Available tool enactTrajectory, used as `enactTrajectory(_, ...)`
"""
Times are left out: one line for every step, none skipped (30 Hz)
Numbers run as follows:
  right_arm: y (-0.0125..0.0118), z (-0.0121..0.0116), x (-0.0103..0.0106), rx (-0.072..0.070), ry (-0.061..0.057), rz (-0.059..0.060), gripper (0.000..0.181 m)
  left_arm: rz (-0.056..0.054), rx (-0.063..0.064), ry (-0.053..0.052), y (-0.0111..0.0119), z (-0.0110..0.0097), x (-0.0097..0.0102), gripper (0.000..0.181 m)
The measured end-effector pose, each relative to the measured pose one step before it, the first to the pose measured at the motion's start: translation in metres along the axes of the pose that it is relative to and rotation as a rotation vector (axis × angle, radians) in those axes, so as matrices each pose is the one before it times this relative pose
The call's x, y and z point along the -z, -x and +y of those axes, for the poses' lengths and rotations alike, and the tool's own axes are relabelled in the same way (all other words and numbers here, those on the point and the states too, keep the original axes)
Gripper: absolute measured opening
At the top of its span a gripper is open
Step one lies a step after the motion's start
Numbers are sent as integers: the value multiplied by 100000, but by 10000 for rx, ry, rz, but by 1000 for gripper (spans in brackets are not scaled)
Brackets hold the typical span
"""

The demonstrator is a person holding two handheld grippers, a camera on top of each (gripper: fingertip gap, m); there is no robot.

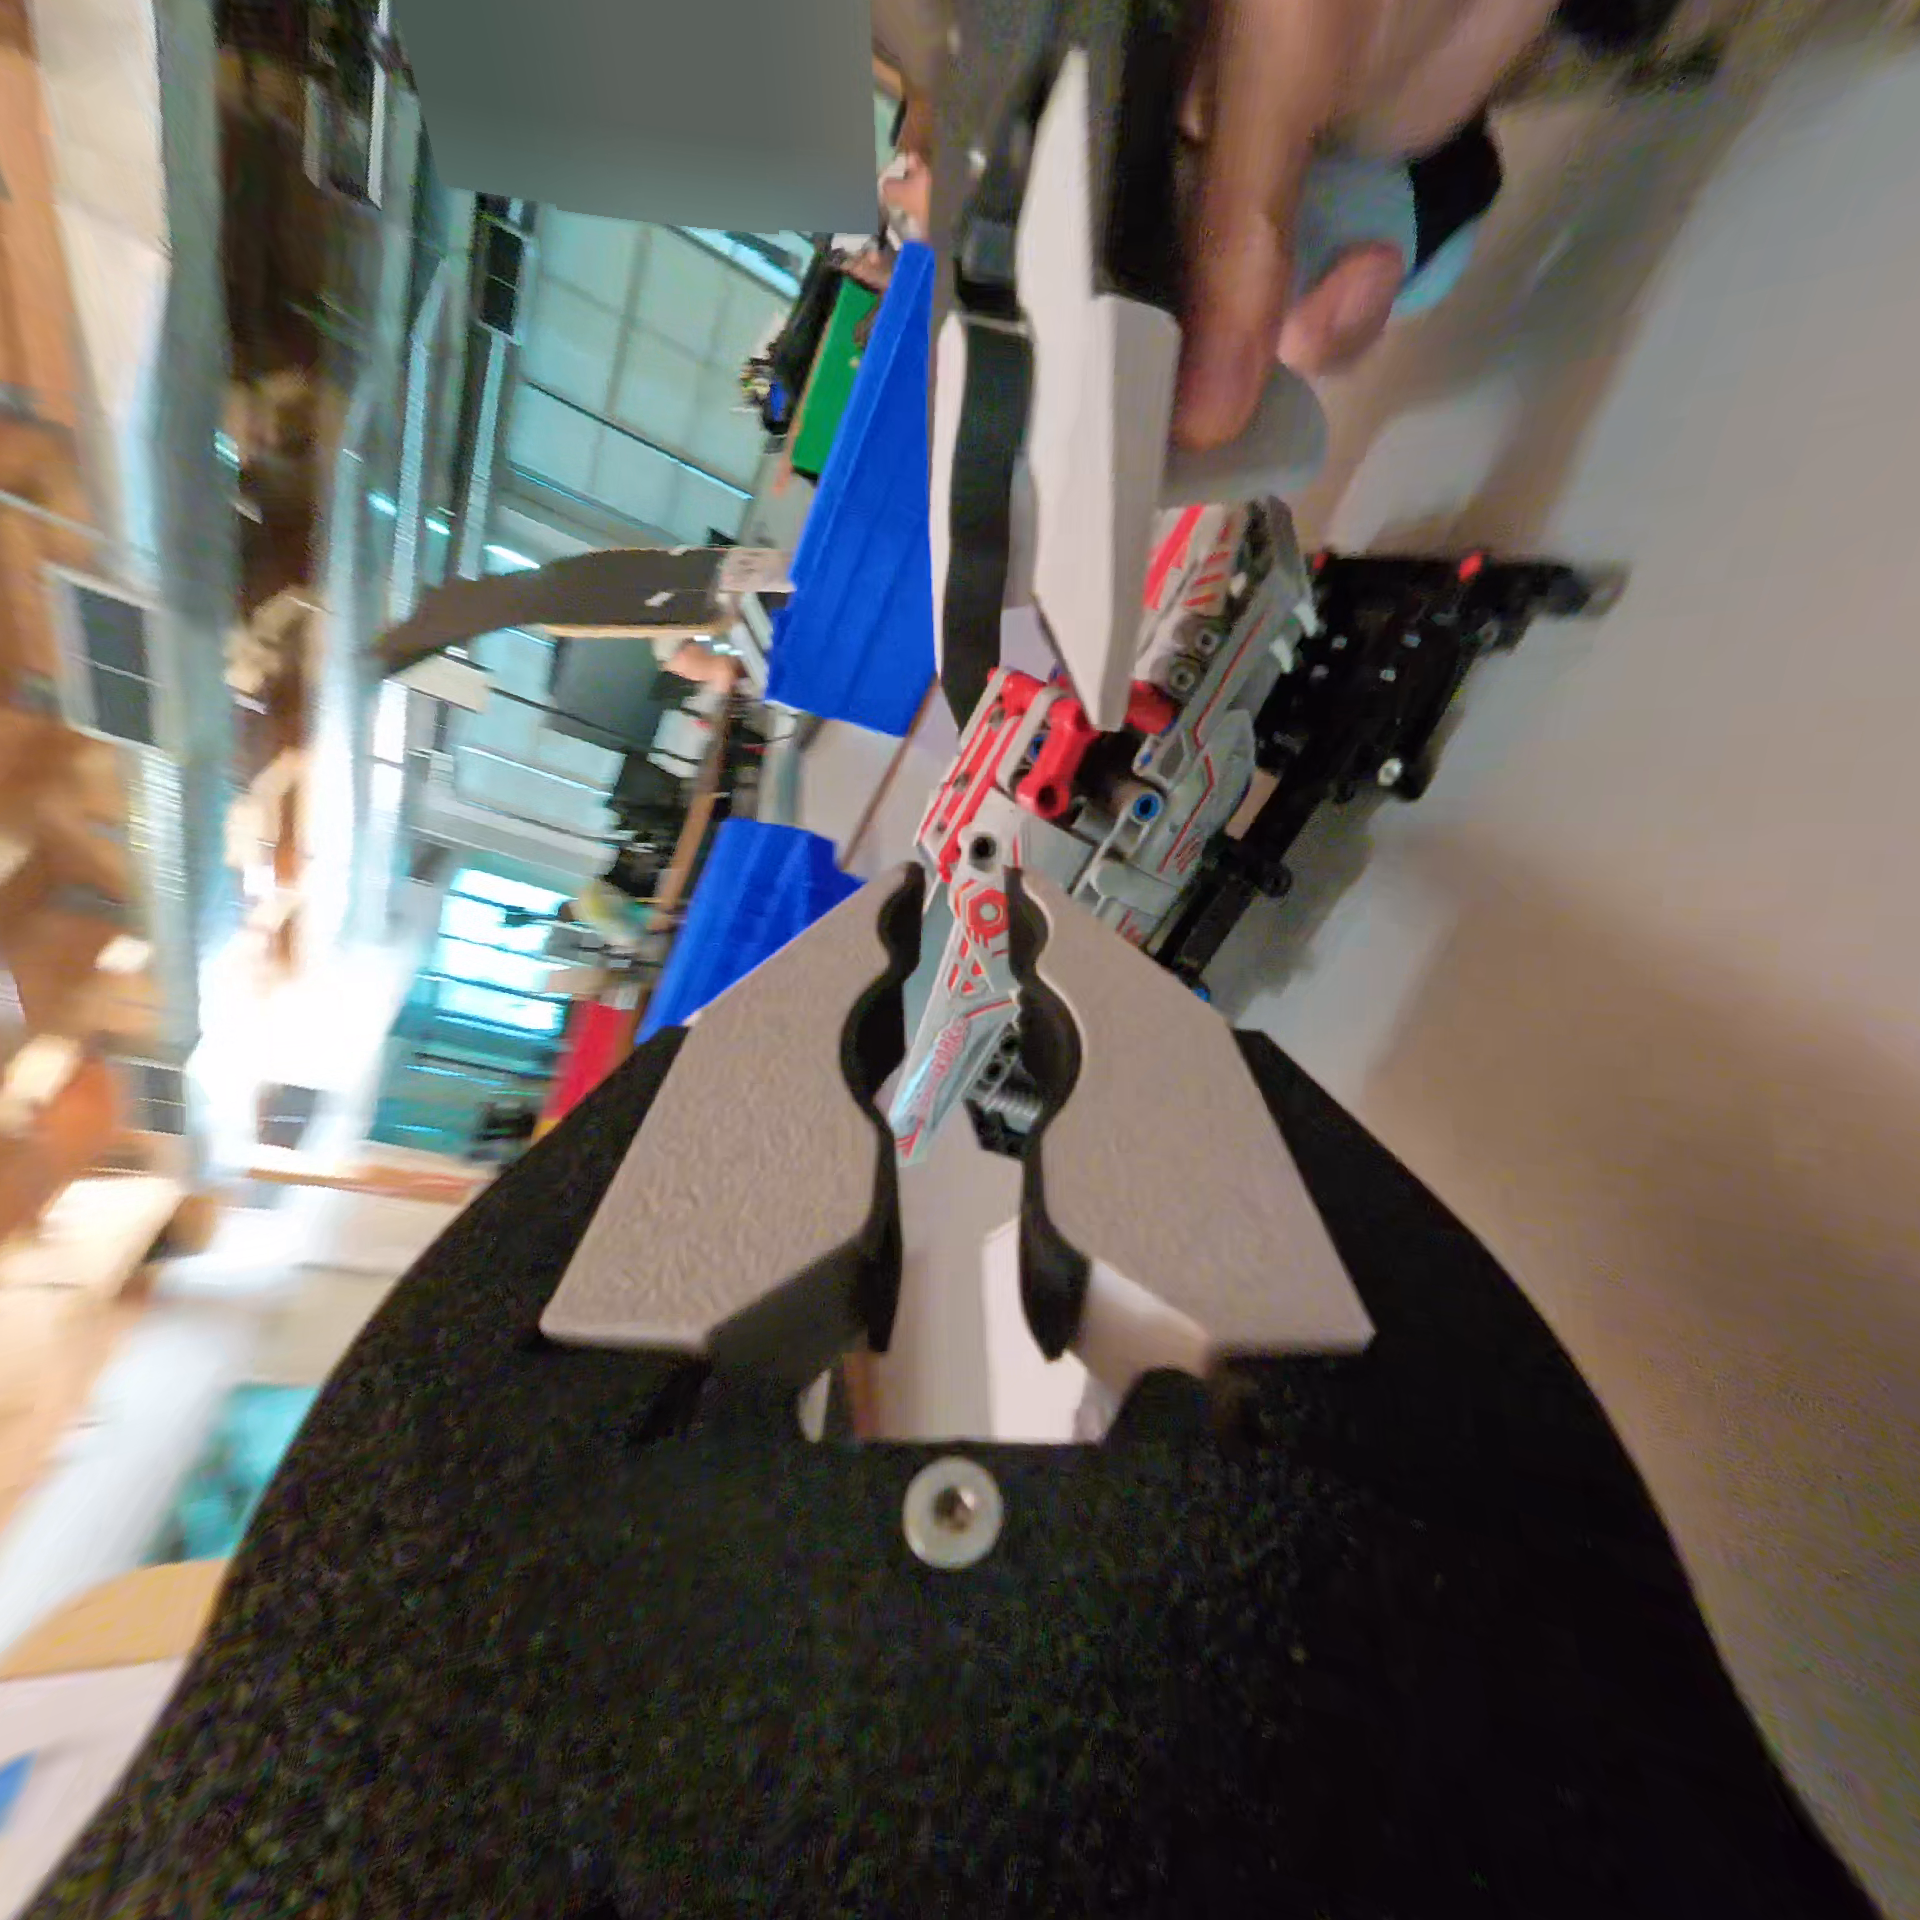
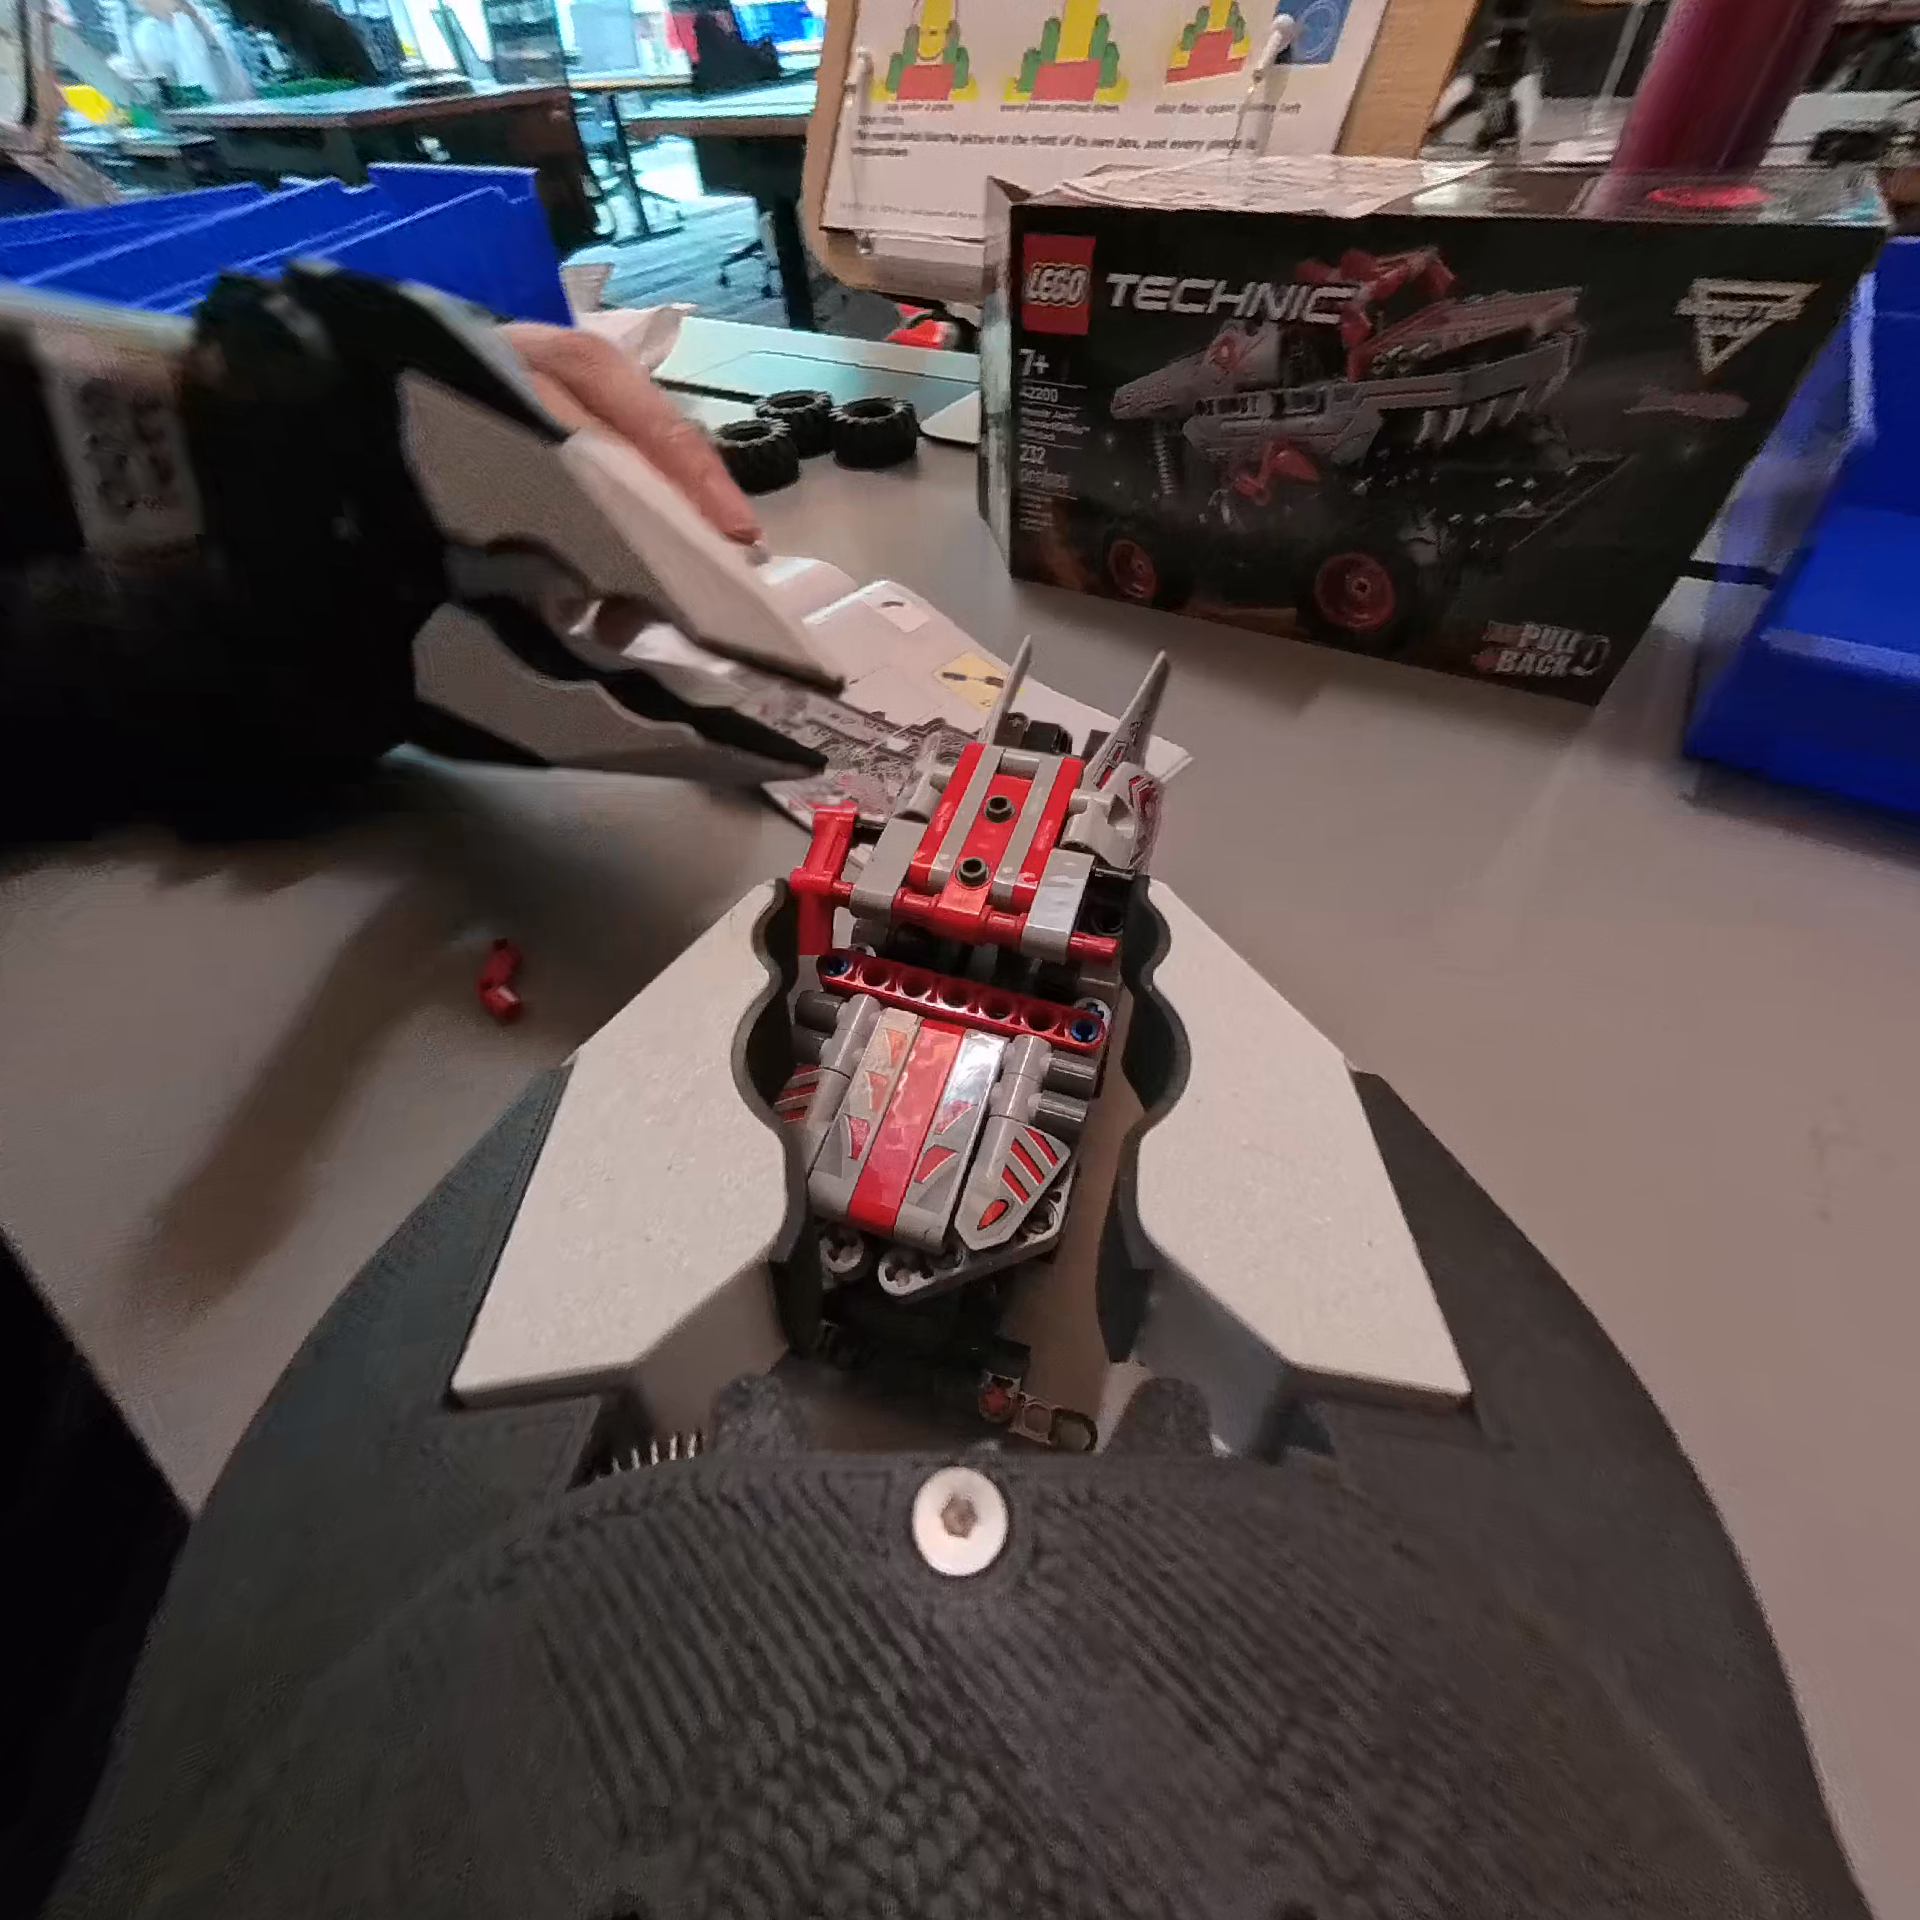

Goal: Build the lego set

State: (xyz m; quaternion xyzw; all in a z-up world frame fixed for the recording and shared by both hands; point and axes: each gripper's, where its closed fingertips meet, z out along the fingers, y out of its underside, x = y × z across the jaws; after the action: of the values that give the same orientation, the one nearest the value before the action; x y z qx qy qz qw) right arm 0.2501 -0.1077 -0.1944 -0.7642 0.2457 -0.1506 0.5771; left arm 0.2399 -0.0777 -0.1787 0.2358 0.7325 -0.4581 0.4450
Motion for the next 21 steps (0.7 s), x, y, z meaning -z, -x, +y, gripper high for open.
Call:
enactTrajectory(230, 74, 211, 79, 43, -318, 63, 429, 692, -252, -132, -240, -35, 18)
enactTrajectory(308, 95, 238, 48, 47, -372, 63, 488, 576, -254, -302, -327, -92, 25)
enactTrajectory(340, 103, 315, 113, 47, -375, 63, 472, 589, -223, -305, -340, -139, 34)
enactTrajectory(278, 93, 284, 151, 12, -273, 63, 459, 637, -203, -233, -361, -157, 39)
enactTrajectory(190, 77, 256, 97, -11, -184, 63, 395, 651, -176, -85, -358, -134, 42)
enactTrajectory(133, 72, 223, 65, -5, -149, 63, 334, 618, -163, 51, -341, -105, 47)
enactTrajectory(102, 64, 176, 72, -16, -134, 63, 433, 590, -201, -51, -431, -80, 50)
enactTrajectory(63, 26, 131, 69, -11, -91, 63, 546, 622, -178, -150, -475, -135, 53)
enactTrajectory(42, 16, 48, 117, -27, -43, 63, 564, 654, -42, -89, -357, -271, 59)
enactTrajectory(75, -5, -1, 63, -32, -48, 63, 774, 567, 249, -348, 14, -386, 67)
enactTrajectory(103, -25, -35, 35, -5, -58, 63, 690, 364, 498, -192, 340, -384, 68)
enactTrajectory(72, -8, -16, 93, 21, -10, 63, 332, 80, 497, 258, 338, -342, 69)
enactTrajectory(34, -5, -4, 61, 48, 22, 63, 184, -93, 389, 368, 225, -304, 71)
enactTrajectory(44, -3, -15, 47, 44, 8, 63, 328, -108, 387, 91, 223, -271, 68)
enactTrajectory(62, -12, 4, 61, 32, 3, 63, 350, -20, 436, 41, 279, -236, 68)
enactTrajectory(22, 9, 4, 24, 33, 18, 63, 270, -11, 436, 160, 338, -216, 70)
enactTrajectory(52, -10, -9, 13, 11, -7, 63, 184, -27, 401, 233, 382, -177, 71)
enactTrajectory(46, 3, 11, 25, 0, -2, 63, 178, -11, 348, 179, 388, -130, 72)
enactTrajectory(14, 1, 17, -5, -3, 11, 63, 189, 19, 208, 42, 166, -89, 72)
enactTrajectory(29, 8, 17, -23, -15, -4, 63, 145, 22, 3, -19, -150, -37, 71)
enactTrajectory(25, 1, -2, -8, -25, -5, 63, 134, -19, -72, -71, -271, -19, 69)
